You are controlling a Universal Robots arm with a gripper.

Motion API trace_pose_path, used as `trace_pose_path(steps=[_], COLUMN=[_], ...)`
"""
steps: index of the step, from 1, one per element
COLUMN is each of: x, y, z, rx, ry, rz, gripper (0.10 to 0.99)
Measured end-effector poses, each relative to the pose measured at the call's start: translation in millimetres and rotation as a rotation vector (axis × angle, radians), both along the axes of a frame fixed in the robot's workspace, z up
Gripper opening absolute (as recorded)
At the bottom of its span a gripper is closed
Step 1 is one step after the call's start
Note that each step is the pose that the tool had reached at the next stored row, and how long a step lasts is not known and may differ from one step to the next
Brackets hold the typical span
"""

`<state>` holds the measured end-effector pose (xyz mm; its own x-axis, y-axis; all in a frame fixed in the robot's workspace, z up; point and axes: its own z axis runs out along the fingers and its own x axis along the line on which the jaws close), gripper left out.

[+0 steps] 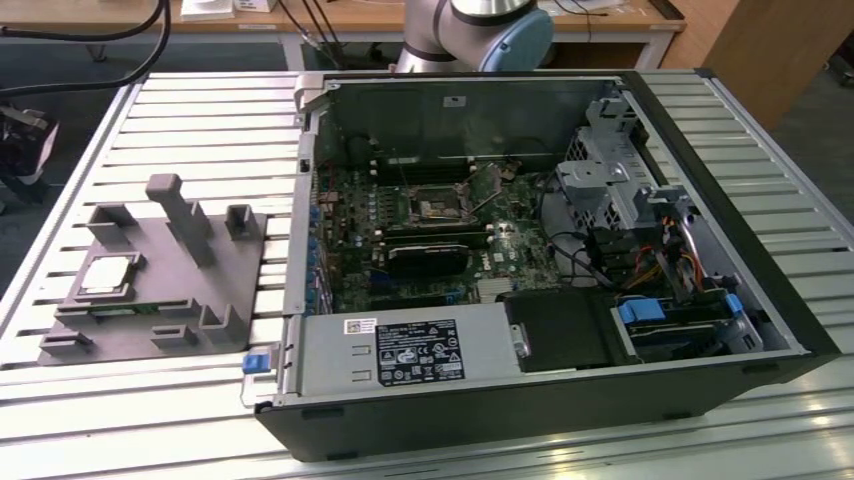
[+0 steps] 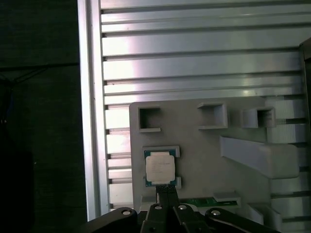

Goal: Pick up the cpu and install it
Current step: 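Pick up the cpu and move it towards the insertion slot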

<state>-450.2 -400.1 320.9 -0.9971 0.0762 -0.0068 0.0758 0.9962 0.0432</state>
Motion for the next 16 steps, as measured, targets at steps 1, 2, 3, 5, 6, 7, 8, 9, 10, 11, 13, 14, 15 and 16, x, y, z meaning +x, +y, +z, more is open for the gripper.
trace_pose_path(steps=[1, 2, 3, 5, 6, 7, 8, 9, 10, 11, 13, 14, 15, 16], x=[0.0, 0.0, 0.0, 0.0, 0.0, 0.0, 0.0, -0.1, 0.0, -0.1, -0.1, -0.1, -0.1, -0.1], y=[0.0, 0.0, 0.0, 0.0, 0.0, 0.0, 0.0, 0.0, 0.0, 0.0, 0.0, 0.0, 0.0, 0.0], z=[-0.6, -1.1, -1.7, -2.8, -3.4, -4.0, -4.5, -5.1, -5.6, -6.2, -7.5, -8.2, -8.8, -9.4], rx=[0.000, 0.000, 0.000, 0.000, 0.000, 0.000, 0.000, 0.000, 0.000, 0.000, 0.000, 0.000, 0.000, 0.000], ry=[-0.0001, 0.0000, -0.0001, 0.0000, -0.0001, 0.0000, 0.0000, 0.0000, 0.0000, 0.0000, -0.0001, -0.0001, -0.0001, 0.0000], rz=[0.000, 0.000, 0.000, 0.000, 0.000, 0.000, 0.000, 0.000, 0.000, 0.000, 0.000, 0.000, 0.000, 0.000], gripper=[0.106, 0.106, 0.106, 0.106, 0.106, 0.106, 0.106, 0.106, 0.106, 0.106, 0.106, 0.106, 0.106, 0.106])
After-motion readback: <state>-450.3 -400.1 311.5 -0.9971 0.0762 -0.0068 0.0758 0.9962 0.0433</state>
